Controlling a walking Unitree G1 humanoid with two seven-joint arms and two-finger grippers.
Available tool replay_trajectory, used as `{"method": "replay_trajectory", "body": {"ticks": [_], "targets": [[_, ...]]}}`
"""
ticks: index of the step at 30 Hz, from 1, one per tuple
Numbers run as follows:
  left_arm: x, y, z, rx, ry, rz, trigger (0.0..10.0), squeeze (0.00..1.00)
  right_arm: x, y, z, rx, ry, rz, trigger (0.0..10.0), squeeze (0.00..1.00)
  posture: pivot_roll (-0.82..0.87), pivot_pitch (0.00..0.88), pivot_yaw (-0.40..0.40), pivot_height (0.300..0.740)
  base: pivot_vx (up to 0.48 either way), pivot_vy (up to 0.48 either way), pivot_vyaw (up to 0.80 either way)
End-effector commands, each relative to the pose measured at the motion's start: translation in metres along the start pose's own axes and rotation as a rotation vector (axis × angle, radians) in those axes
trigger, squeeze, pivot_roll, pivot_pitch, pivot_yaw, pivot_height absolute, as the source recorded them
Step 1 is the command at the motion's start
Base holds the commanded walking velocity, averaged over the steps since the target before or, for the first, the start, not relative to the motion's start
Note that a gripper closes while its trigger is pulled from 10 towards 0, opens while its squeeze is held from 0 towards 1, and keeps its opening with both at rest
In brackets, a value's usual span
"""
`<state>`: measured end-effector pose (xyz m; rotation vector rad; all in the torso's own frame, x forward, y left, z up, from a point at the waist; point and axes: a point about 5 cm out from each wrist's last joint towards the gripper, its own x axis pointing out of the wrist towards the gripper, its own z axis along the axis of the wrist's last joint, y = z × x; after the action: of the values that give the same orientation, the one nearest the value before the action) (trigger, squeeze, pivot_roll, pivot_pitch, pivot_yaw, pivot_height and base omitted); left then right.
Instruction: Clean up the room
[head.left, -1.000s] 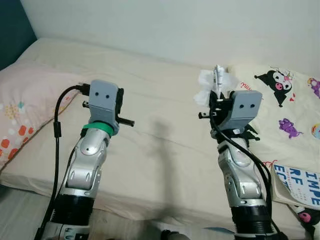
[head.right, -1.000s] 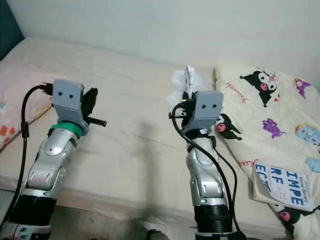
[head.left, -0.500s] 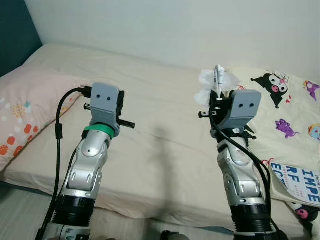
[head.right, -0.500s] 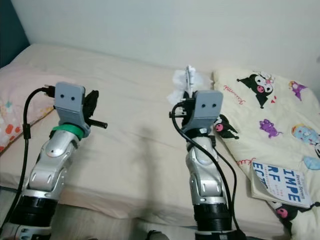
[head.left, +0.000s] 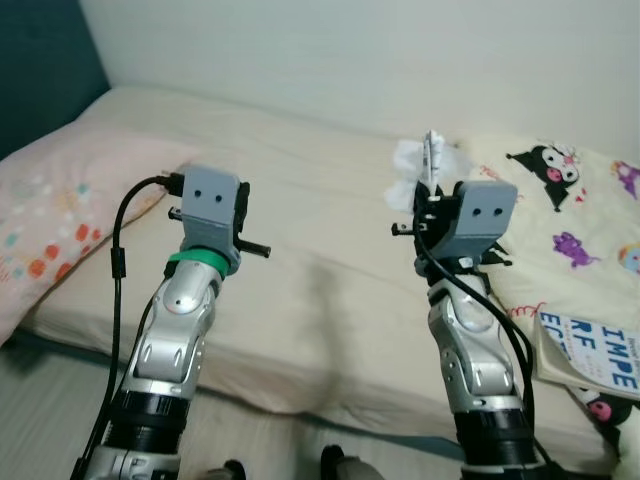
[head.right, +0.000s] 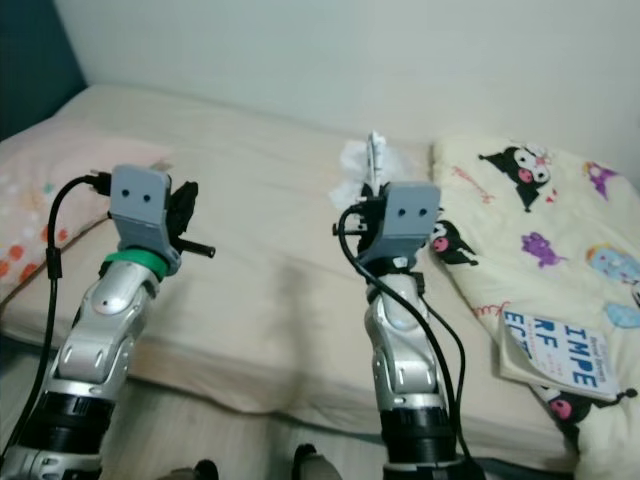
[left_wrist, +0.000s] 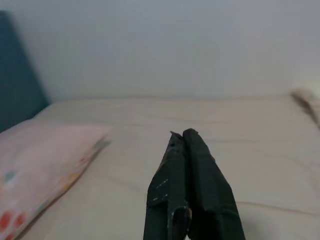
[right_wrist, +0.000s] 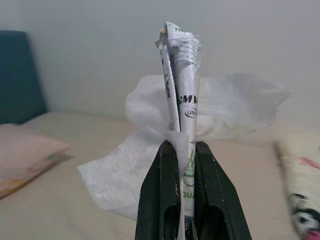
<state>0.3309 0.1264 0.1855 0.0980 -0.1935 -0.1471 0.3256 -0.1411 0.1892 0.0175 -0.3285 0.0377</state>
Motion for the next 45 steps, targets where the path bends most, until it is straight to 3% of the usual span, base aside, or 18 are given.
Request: {"method": "replay_trajectory", "body": {"ticks": [1,17,45], "targets": [[-0.003,-0.001,-0.006,-0.006,0.019,-0.004,10.0,0.0,-0.002,0.001,-0.003,-0.011,0.014,0.005,10.0,0.0,-0.02,0.044,0.0,0.726,-0.371,0.0,0.0],[-0.004,0.0,-0.006,0.0,0.02,-0.001,10.0,0.0,-0.003,0.008,-0.005,-0.01,0.015,0.035,10.0,0.0,-0.01,0.047,0.006,0.726,-0.368,0.0,0.03],[-0.003,0.001,-0.005,0.008,0.026,-0.008,10.0,0.0,-0.001,0.011,-0.004,0.036,0.01,0.055,10.0,0.0,0.0,0.046,0.013,0.726,-0.048,0.0,0.79]]}}
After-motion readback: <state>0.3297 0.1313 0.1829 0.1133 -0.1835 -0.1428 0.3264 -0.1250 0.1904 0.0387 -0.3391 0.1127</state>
